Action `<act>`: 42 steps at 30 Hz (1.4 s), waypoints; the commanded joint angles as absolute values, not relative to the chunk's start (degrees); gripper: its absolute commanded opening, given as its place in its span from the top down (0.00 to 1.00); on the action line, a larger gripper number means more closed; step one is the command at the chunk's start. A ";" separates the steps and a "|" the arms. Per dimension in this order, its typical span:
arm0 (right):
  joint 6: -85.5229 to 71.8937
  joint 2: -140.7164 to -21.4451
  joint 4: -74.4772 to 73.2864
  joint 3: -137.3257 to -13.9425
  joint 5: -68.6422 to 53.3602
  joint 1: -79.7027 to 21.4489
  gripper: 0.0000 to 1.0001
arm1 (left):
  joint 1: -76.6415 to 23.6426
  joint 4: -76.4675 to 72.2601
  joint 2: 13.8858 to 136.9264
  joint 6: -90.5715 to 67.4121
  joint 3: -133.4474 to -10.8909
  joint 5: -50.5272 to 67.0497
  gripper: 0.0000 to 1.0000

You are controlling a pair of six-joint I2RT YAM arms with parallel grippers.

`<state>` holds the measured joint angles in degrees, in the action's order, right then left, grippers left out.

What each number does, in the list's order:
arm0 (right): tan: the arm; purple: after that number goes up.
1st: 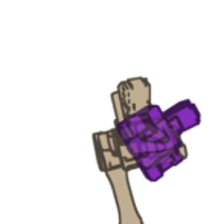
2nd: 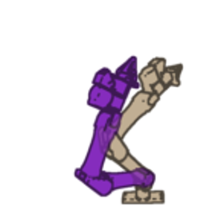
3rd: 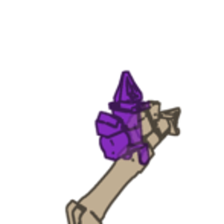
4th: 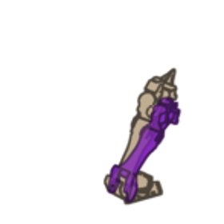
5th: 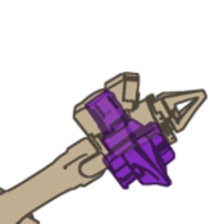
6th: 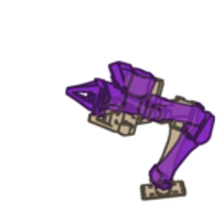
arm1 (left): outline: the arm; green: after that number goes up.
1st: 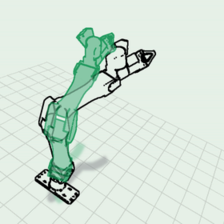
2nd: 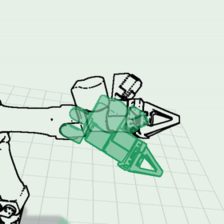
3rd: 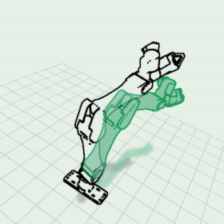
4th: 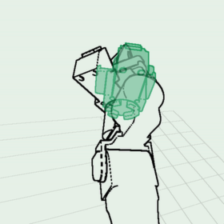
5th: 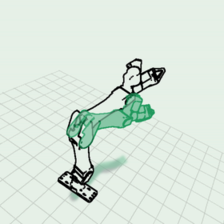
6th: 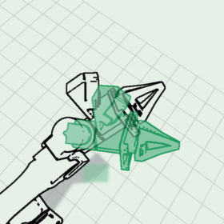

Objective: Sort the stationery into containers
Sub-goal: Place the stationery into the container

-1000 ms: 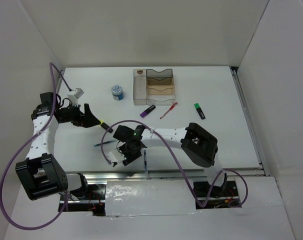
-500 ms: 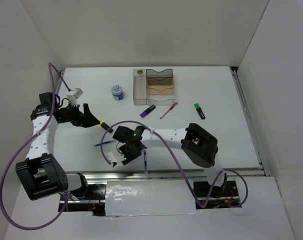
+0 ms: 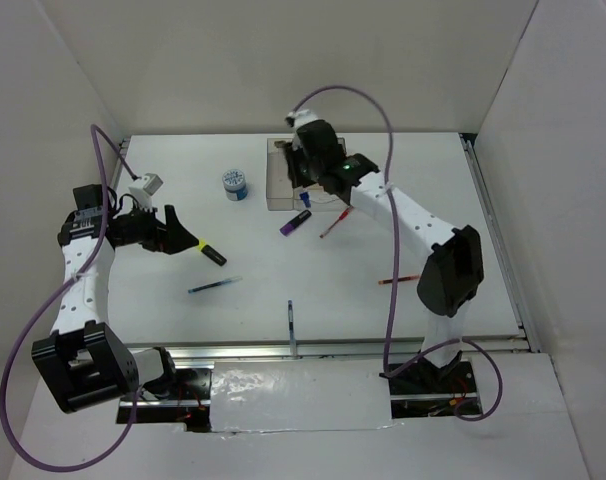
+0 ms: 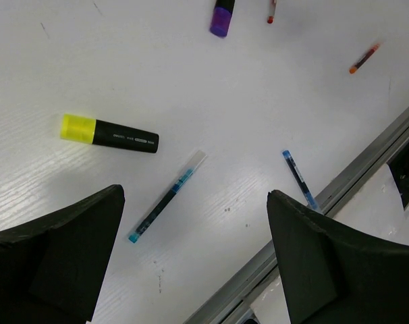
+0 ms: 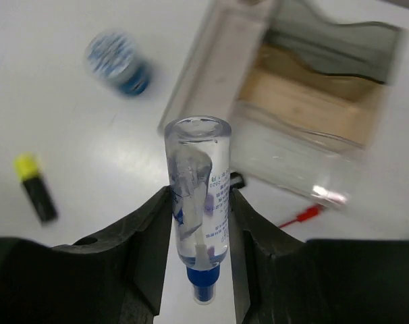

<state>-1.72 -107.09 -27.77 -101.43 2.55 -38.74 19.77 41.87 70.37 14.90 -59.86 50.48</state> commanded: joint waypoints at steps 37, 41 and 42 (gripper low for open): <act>-89.65 -131.74 -5.37 -117.68 22.58 -20.56 1.00 | 20.13 34.63 75.50 10.55 -55.28 52.12 0.01; -93.50 -134.47 -6.94 -119.62 24.43 -21.36 1.00 | 20.04 34.37 75.41 10.81 -54.84 52.21 0.01; -94.30 -134.73 -7.20 -119.71 24.61 -21.62 1.00 | 20.04 34.45 75.41 10.90 -54.67 52.12 0.01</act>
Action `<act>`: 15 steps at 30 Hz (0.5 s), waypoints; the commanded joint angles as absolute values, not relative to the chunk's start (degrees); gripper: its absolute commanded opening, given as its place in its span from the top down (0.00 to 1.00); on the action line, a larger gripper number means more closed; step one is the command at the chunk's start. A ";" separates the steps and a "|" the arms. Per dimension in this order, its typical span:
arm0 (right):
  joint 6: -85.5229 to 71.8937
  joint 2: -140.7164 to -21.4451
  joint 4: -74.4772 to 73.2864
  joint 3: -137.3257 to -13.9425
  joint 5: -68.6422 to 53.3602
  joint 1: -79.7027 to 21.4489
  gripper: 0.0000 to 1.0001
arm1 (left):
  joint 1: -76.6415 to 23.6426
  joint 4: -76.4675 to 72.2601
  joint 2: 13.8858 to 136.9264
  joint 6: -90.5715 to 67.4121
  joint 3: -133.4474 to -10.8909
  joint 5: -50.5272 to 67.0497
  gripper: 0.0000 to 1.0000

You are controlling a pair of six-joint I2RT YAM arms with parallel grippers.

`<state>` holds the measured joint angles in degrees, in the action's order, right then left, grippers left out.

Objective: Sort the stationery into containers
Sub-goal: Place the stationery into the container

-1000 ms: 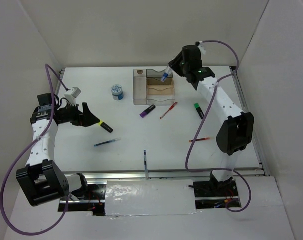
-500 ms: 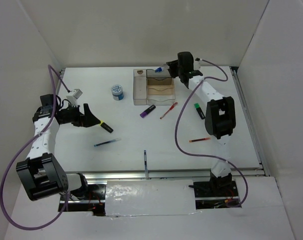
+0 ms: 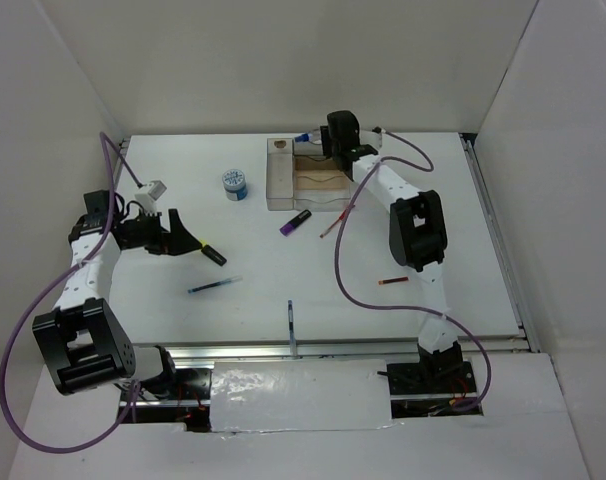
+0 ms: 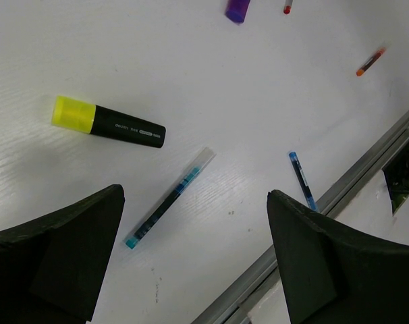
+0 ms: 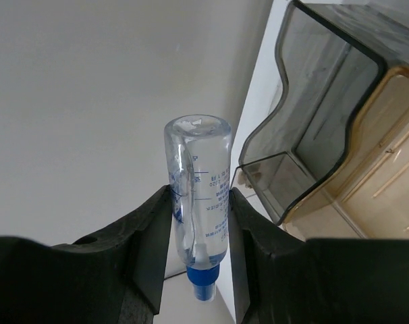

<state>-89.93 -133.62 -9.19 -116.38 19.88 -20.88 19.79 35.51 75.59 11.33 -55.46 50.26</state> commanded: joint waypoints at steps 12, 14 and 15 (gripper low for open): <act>-94.66 -138.43 -4.22 -120.50 34.01 -23.47 0.97 | 20.30 34.63 75.94 11.34 -54.05 52.82 0.01; -94.66 -139.04 -4.04 -120.41 33.84 -23.47 0.95 | 20.39 34.72 76.11 11.51 -53.96 52.82 0.01; -94.66 -139.22 -4.04 -120.32 33.84 -23.38 0.94 | 20.22 34.72 76.20 11.60 -53.96 53.00 0.01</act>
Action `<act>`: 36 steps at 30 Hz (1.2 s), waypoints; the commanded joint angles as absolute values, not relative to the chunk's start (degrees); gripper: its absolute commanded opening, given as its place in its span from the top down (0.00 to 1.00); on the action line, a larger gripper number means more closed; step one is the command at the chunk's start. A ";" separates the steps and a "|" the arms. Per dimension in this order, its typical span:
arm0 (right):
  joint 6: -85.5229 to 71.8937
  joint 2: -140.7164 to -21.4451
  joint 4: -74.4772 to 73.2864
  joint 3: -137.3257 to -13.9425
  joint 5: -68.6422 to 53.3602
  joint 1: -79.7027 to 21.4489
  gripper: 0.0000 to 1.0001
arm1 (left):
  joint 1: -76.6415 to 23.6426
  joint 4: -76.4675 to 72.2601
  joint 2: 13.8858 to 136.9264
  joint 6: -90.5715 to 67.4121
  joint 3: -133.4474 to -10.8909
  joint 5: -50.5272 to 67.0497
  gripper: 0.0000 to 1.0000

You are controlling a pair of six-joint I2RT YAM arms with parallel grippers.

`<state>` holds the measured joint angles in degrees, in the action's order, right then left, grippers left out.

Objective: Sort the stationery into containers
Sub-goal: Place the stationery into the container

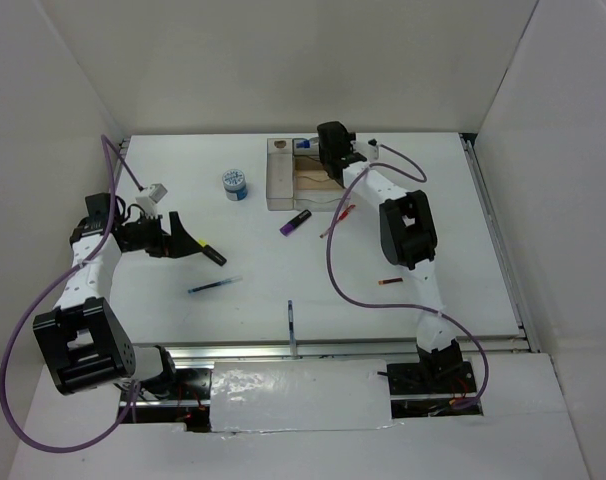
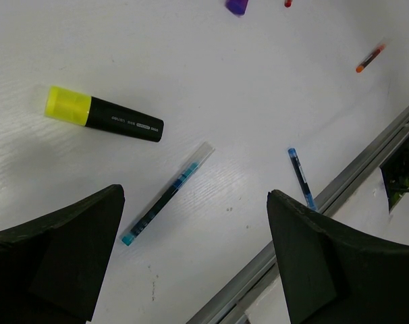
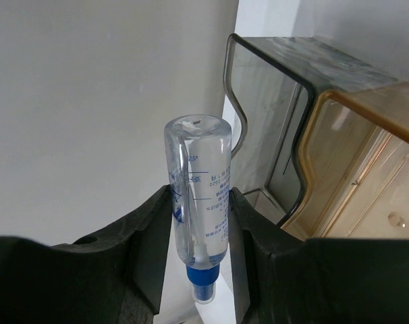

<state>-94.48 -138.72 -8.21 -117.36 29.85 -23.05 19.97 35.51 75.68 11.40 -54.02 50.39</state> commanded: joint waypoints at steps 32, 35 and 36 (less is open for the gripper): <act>-85.20 -129.23 3.07 -113.48 27.08 -22.59 0.56 | 20.83 35.86 76.56 12.65 -56.24 53.26 0.01; -75.55 -123.95 7.81 -107.68 23.75 -22.24 0.60 | 20.83 37.61 75.24 13.44 -58.18 52.39 0.01; -72.54 -119.84 9.30 -105.58 19.90 -22.15 0.61 | 20.83 38.92 74.89 13.80 -59.75 52.30 0.01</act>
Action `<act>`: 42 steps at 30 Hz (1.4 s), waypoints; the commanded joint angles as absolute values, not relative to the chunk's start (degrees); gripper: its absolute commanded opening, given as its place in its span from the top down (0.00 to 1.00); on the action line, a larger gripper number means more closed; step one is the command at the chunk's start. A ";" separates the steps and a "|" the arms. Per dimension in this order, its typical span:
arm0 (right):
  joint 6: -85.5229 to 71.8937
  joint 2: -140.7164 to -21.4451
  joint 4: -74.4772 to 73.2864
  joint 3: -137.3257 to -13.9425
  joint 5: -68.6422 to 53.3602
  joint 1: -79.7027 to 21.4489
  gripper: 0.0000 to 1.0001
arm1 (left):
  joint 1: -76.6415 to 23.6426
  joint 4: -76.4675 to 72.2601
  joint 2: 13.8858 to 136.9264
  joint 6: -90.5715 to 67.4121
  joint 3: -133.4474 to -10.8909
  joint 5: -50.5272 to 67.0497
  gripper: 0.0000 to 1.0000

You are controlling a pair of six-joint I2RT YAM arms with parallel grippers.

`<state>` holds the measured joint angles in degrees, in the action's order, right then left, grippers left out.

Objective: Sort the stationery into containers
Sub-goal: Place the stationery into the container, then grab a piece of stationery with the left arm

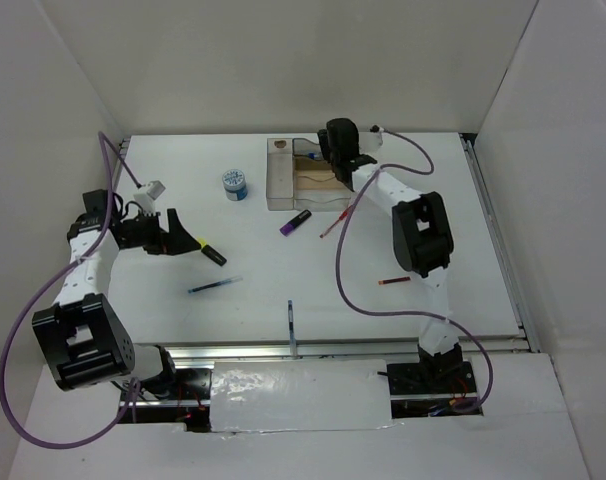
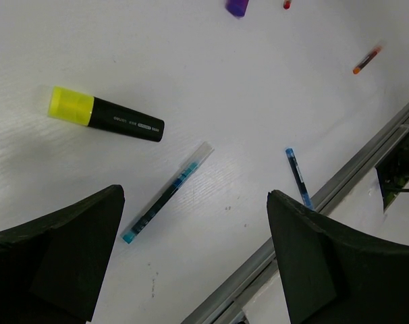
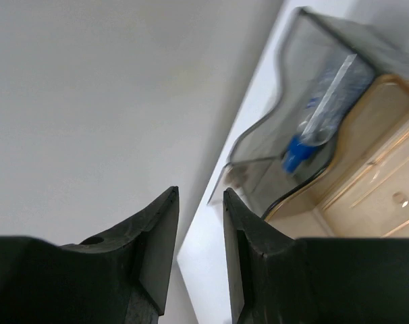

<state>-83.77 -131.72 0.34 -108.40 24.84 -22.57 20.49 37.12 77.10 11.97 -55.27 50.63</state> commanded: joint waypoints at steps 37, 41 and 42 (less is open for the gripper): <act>-6.06 -65.22 -13.44 -47.64 -16.87 -30.86 0.52 | 12.67 55.30 78.31 42.71 -60.12 27.80 0.21; -7.47 -65.21 -15.03 -47.81 -17.84 -28.48 0.52 | 8.71 48.00 78.13 41.48 -56.70 23.91 0.27; -7.64 -64.95 -15.46 -47.81 -18.02 -28.04 0.52 | 6.70 47.12 78.31 41.75 -56.43 23.56 0.28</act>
<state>-7.40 -67.18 -13.39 -48.18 -17.43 -29.41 9.93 50.50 78.63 38.41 -57.71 26.74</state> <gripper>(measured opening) 0.478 0.726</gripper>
